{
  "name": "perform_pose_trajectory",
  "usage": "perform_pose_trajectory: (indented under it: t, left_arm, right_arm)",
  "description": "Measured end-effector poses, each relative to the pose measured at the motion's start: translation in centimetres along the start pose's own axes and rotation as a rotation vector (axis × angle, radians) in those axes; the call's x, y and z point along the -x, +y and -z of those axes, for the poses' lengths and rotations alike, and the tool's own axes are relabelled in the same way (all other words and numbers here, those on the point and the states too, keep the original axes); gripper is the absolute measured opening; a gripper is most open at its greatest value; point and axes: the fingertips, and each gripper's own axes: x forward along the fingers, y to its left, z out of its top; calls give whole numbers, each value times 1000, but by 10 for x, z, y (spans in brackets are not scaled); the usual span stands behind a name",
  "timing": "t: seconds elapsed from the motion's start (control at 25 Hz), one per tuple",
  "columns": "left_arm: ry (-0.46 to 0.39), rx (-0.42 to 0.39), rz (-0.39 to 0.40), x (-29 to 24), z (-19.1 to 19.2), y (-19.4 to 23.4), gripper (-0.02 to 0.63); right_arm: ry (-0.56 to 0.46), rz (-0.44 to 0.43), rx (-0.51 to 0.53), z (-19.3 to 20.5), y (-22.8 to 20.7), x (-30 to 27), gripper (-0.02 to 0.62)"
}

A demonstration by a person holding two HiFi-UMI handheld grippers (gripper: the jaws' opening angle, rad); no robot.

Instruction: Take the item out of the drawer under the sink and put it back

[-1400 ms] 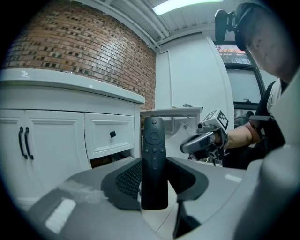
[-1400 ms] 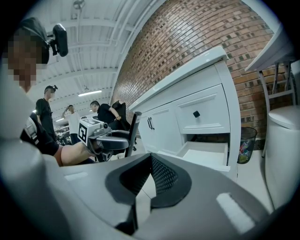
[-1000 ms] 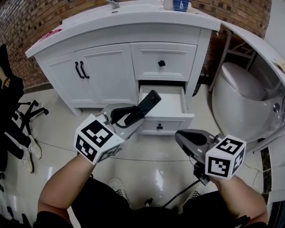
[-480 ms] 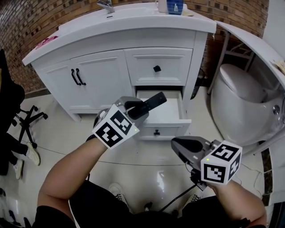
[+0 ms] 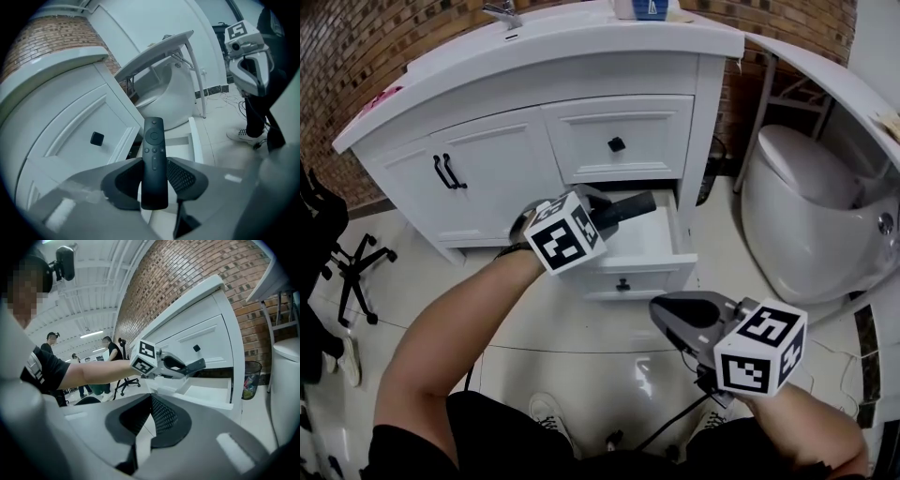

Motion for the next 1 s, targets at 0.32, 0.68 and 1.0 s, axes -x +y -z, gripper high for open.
perform_pose_trajectory:
  t: [0.32, 0.68, 1.0]
  left_arm:
    - [94, -68, 67, -59, 20, 6, 166]
    - [198, -99, 181, -121, 45, -2, 166]
    - [272, -102, 275, -156, 63, -13, 166]
  right_arm:
    - [2, -4, -20, 2, -9, 0, 3]
    - [3, 51, -45, 5, -37, 6, 3]
    - [32, 44, -60, 13, -41, 7, 3]
